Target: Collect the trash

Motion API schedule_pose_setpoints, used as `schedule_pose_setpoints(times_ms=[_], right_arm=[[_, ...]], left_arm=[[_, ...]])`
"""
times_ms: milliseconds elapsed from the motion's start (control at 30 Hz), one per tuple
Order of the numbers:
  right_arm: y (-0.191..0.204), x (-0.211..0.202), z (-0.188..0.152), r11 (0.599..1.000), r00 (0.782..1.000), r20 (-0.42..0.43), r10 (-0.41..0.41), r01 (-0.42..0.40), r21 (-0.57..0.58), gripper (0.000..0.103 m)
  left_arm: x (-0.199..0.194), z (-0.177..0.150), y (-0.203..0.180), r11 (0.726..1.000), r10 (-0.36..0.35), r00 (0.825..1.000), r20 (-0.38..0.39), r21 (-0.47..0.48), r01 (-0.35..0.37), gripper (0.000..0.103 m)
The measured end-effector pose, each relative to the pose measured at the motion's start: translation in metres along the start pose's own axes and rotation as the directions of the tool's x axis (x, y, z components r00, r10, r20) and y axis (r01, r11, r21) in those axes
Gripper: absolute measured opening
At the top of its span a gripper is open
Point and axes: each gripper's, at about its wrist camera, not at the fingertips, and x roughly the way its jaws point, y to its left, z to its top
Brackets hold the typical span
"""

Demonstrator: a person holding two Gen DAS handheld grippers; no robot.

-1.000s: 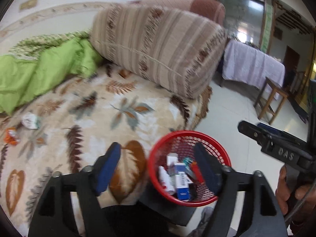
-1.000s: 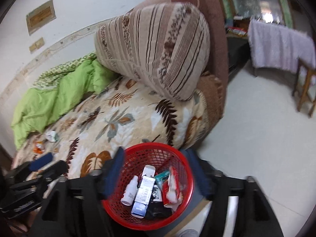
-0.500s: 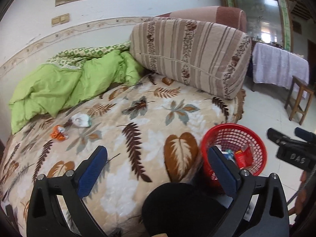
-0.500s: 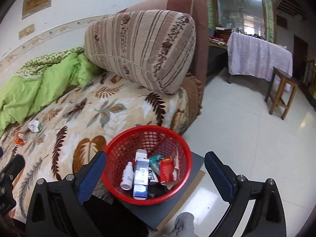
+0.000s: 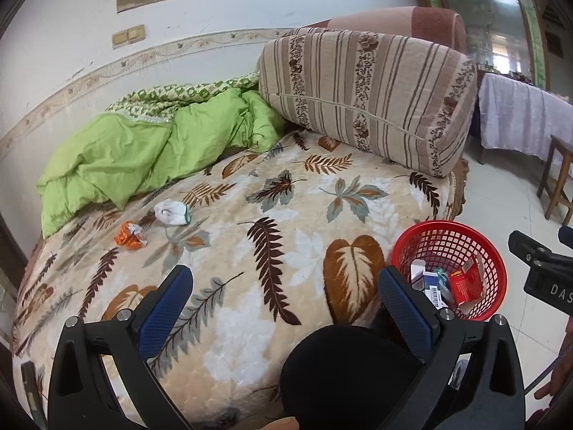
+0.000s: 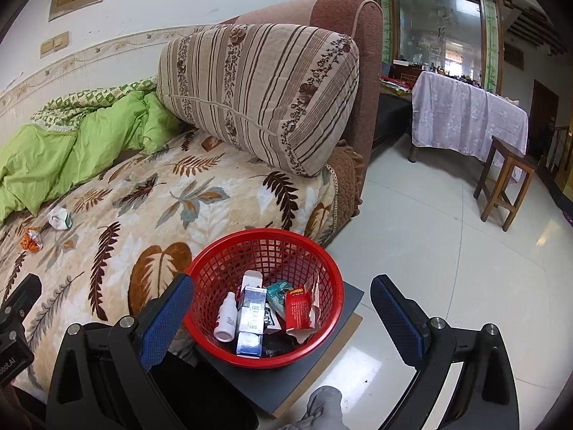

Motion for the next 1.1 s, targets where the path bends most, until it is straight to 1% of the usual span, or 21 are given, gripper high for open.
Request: schedule_pose_setpoints(times_ms=[167, 400, 700, 1100], right_arm=[[0.0011, 0.0005, -0.001, 1.0, 1.0, -0.007, 0.008, -0.008, -0.004, 0.1], [0.0031, 0.0026, -0.0026, 1.0, 1.0, -0.023, 0.008, -0.008, -0.009, 0.1], [0.0061, 0.0053, -0.0046, 1.0, 0.999, -0.036, 0.014, -0.015, -0.022, 0.1], [0.0088, 0.0041, -0.0043, 0.999, 0.999, -0.033, 0.013, -0.014, -0.031, 0.1]], left_arm=[[0.0016, -0.001, -0.0015, 0.999, 0.03, 0.999, -0.011, 0.012, -0.03, 0.103], [0.0007, -0.0022, -0.005, 0.999, 0.019, 1.0, -0.01, 0.028, -0.019, 0.103], [0.0008, -0.0023, -0.006, 1.0, 0.016, 1.0, -0.012, 0.027, -0.016, 0.103], [0.0005, -0.0027, -0.0047, 1.0, 0.011, 1.0, -0.013, 0.027, -0.011, 0.103]])
